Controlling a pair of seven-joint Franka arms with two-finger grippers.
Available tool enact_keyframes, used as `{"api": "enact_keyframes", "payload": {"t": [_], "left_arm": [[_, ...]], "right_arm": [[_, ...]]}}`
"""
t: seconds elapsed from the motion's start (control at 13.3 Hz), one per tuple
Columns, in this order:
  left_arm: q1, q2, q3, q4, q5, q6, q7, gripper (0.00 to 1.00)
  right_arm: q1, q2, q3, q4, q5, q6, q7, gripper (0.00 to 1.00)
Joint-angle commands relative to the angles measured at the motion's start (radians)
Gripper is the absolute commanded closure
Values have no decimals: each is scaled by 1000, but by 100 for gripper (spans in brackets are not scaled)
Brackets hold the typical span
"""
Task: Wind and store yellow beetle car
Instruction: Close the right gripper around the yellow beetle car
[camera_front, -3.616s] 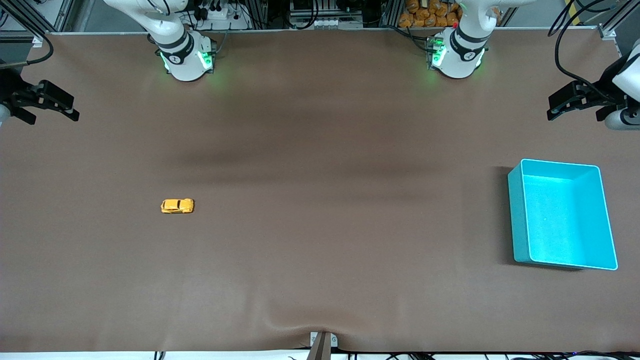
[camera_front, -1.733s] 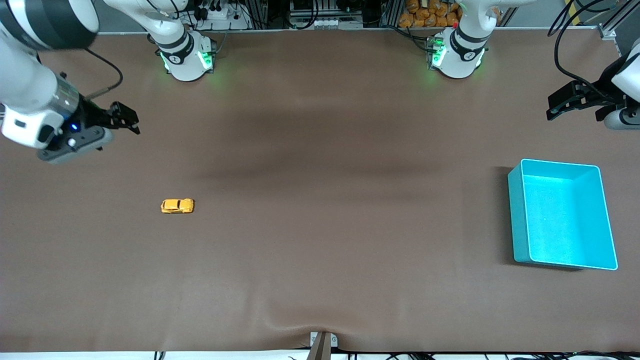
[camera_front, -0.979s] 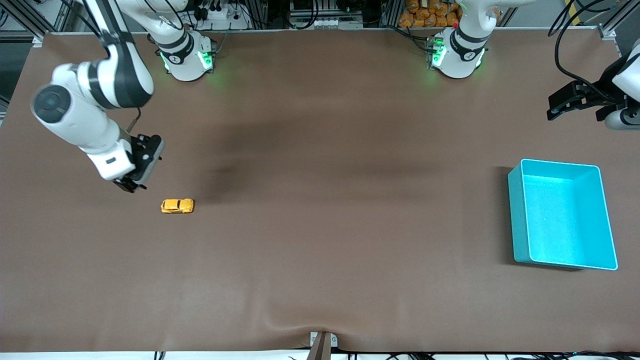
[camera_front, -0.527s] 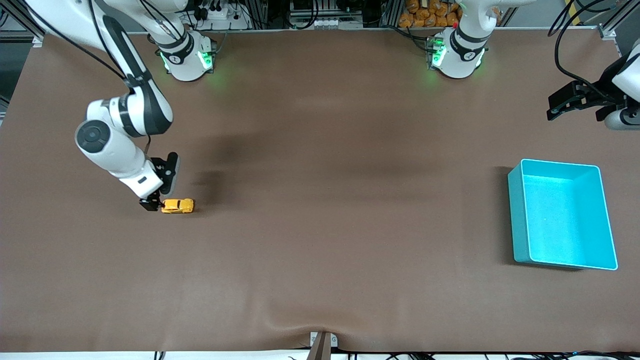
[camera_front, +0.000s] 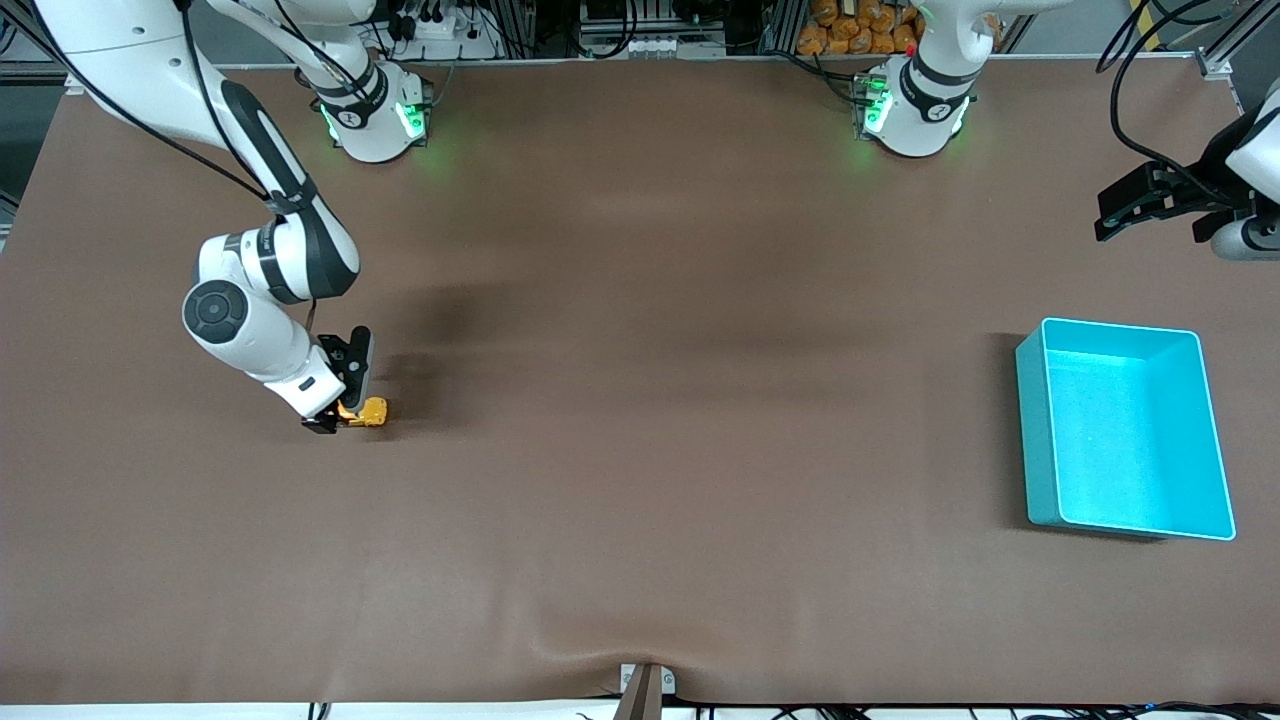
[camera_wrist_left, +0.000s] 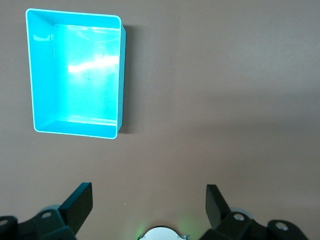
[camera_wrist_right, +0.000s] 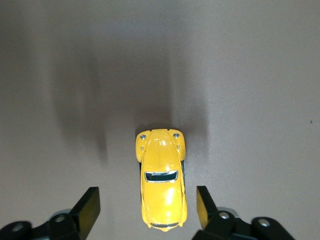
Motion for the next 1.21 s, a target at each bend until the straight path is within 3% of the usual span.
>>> {"api": "enact_keyframes", "payload": {"t": [0.0, 0.68, 0.83, 1.05, 1.13], "left_arm": [[5, -13, 3, -6, -13, 1, 16, 0], [2, -13, -2, -4, -14, 1, 6, 0], [3, -14, -1, -4, -15, 2, 6, 0], [3, -14, -2, -6, -15, 2, 6, 0], [-3, -14, -2, -4, -15, 2, 5, 0]], "right_arm": [[-11, 35, 2, 22, -21, 25, 11, 20], [-18, 76, -4, 25, -31, 72, 10, 37], [-17, 84, -16, 25, -32, 79, 10, 49], [-9, 94, -27, 33, -48, 80, 8, 80], [-11, 94, -39, 42, -79, 80, 8, 83]]}}
